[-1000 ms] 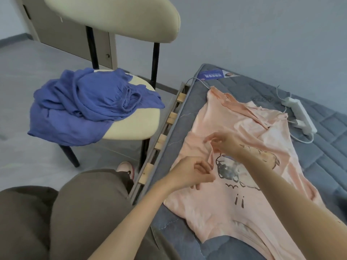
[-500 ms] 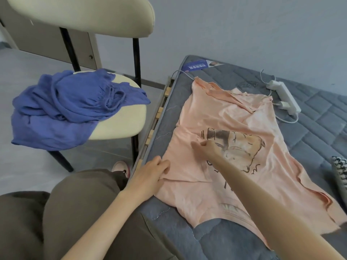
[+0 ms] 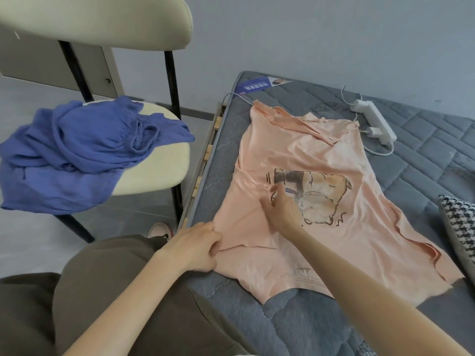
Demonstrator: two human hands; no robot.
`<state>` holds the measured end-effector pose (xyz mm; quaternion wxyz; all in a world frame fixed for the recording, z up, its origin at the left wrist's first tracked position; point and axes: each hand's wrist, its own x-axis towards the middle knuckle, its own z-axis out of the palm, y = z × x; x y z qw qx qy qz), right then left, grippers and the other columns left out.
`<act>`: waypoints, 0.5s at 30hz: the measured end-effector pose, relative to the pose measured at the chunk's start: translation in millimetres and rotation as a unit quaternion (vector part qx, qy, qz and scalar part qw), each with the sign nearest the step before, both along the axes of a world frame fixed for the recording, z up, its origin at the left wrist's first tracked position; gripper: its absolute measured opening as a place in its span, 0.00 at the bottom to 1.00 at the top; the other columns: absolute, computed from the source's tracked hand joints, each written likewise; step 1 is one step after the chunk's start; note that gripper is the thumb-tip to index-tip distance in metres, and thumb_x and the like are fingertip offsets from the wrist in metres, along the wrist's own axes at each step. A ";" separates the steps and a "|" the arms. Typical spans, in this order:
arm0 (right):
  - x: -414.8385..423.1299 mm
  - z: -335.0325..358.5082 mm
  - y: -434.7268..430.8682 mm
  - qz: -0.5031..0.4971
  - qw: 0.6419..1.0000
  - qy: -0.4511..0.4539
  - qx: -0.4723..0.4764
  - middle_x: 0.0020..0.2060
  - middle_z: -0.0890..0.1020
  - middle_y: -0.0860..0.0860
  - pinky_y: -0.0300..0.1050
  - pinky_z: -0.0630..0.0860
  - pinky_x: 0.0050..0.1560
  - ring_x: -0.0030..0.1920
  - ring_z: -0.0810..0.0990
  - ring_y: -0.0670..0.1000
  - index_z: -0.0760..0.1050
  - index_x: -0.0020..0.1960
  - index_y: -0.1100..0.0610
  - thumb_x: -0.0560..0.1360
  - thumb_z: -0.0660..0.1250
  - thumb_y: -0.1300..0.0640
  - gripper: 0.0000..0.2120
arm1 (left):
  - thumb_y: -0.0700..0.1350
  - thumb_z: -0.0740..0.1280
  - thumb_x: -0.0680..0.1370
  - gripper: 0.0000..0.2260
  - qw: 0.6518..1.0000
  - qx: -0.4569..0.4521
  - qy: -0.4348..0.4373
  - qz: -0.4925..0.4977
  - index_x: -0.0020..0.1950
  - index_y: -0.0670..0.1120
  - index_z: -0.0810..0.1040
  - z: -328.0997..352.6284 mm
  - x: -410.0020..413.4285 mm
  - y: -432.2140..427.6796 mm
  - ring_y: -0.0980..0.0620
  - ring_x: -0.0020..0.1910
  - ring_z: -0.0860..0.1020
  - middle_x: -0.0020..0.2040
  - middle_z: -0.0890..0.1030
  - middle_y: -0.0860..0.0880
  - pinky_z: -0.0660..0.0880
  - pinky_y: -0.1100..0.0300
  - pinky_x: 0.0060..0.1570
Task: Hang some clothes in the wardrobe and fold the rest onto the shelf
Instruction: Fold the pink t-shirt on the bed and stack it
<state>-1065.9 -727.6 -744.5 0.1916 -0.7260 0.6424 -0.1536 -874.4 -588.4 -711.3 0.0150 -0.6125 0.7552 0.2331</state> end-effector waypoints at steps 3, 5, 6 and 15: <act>-23.1 6.5 -1.7 0.001 0.999 -0.030 -0.019 0.34 0.76 0.48 0.50 0.74 0.37 0.38 0.77 0.55 0.66 0.56 0.52 0.77 0.62 0.51 0.11 | 0.49 0.64 0.71 0.04 1.000 -0.016 0.014 0.007 0.45 0.53 0.71 11.6 -9.7 -11.8 0.55 0.49 0.68 0.45 0.67 0.55 0.62 0.63 0.37; -47.3 11.3 1.0 -0.007 0.997 -0.076 -0.034 0.39 0.77 0.47 0.50 0.75 0.38 0.39 0.78 0.52 0.67 0.56 0.52 0.78 0.62 0.53 0.09 | 0.49 0.63 0.75 0.05 0.999 -0.046 0.020 0.004 0.50 0.53 0.71 15.7 -22.1 -23.6 0.54 0.51 0.67 0.47 0.67 0.55 0.65 0.60 0.44; -62.0 12.9 3.1 -0.011 0.993 -0.105 -0.045 0.40 0.77 0.46 0.49 0.74 0.38 0.38 0.78 0.50 0.68 0.56 0.52 0.78 0.62 0.53 0.08 | 0.47 0.62 0.76 0.07 0.998 -0.061 0.029 0.004 0.54 0.53 0.71 16.7 -30.3 -30.0 0.54 0.52 0.67 0.49 0.67 0.55 0.66 0.59 0.46; -225.8 10.4 30.9 -0.205 0.955 -0.165 -0.136 0.50 0.77 0.46 0.47 0.74 0.53 0.49 0.75 0.46 0.70 0.55 0.52 0.77 0.62 0.59 0.07 | 0.45 0.55 0.80 0.22 0.984 -0.133 0.083 -0.083 0.74 0.53 0.63 14.9 -133.6 -83.2 0.47 0.69 0.64 0.71 0.66 0.50 0.64 0.52 0.65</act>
